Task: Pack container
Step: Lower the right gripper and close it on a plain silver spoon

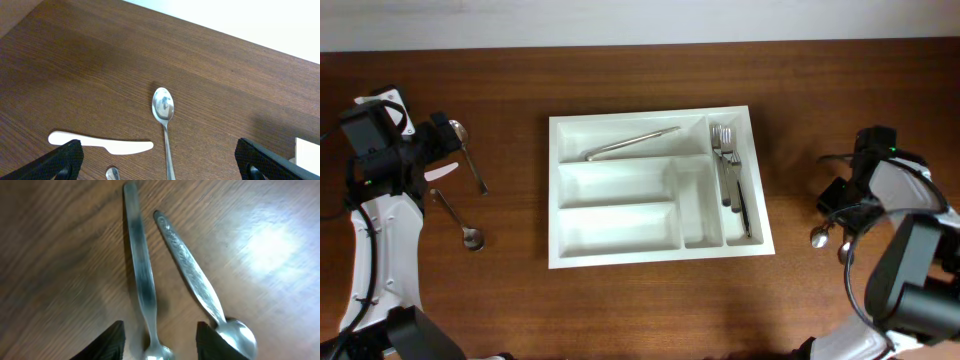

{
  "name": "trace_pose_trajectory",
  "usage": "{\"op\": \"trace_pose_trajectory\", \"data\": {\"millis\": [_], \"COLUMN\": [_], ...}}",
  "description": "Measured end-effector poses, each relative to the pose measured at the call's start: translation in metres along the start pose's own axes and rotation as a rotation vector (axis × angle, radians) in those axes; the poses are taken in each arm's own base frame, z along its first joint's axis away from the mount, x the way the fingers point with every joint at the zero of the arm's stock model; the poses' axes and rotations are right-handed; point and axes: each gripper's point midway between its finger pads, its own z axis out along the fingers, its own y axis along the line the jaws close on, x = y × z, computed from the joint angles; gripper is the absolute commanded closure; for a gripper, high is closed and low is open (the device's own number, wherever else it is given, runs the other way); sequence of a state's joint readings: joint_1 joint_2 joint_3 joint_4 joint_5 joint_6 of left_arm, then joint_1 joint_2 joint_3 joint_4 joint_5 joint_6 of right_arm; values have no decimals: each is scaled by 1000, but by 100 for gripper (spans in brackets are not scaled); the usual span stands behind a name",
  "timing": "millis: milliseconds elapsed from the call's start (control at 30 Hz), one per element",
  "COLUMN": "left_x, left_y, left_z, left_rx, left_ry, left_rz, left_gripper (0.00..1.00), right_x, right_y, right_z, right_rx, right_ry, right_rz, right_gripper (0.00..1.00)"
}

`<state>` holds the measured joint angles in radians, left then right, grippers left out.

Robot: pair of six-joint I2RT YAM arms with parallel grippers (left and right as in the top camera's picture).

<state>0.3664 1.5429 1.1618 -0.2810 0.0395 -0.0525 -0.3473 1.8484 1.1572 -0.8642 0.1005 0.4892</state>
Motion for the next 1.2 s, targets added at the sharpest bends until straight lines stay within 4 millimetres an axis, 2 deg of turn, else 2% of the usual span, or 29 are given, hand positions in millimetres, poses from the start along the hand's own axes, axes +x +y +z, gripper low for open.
{"op": "trace_pose_trajectory", "data": {"millis": [100, 533, 633, 700, 733, 767, 800, 833, 1200], "left_x": [0, 0, 0, 0, 0, 0, 0, 0, 0], "left_y": [0, 0, 0, 0, 0, 0, 0, 0, 0], "left_z": [0, 0, 0, 0, 0, 0, 0, 0, 0], "left_rx": [0, 0, 0, 0, 0, 0, 0, 0, 0], "left_ry": [0, 0, 0, 0, 0, 0, 0, 0, 0], "left_rz": [0, 0, 0, 0, 0, 0, 0, 0, 0], "left_gripper": [1, 1, 1, 1, 1, 1, 1, 1, 1], "right_x": [-1, -8, -6, -7, -7, -7, -8, -8, -10], "right_y": [3, 8, 8, 9, 9, 9, 10, 10, 11], "right_z": [6, 9, 14, 14, 14, 14, 14, 15, 15], "right_rx": [-9, -27, -20, -24, -25, -27, -28, -29, -32], "right_ry": [4, -17, -3, -4, -5, -7, -9, -11, -18], "right_rz": [4, 12, 13, 15, 15, 15, 14, 25, 36], "right_gripper": [56, 60, 71, 71, 75, 86, 92, 95, 96]}}
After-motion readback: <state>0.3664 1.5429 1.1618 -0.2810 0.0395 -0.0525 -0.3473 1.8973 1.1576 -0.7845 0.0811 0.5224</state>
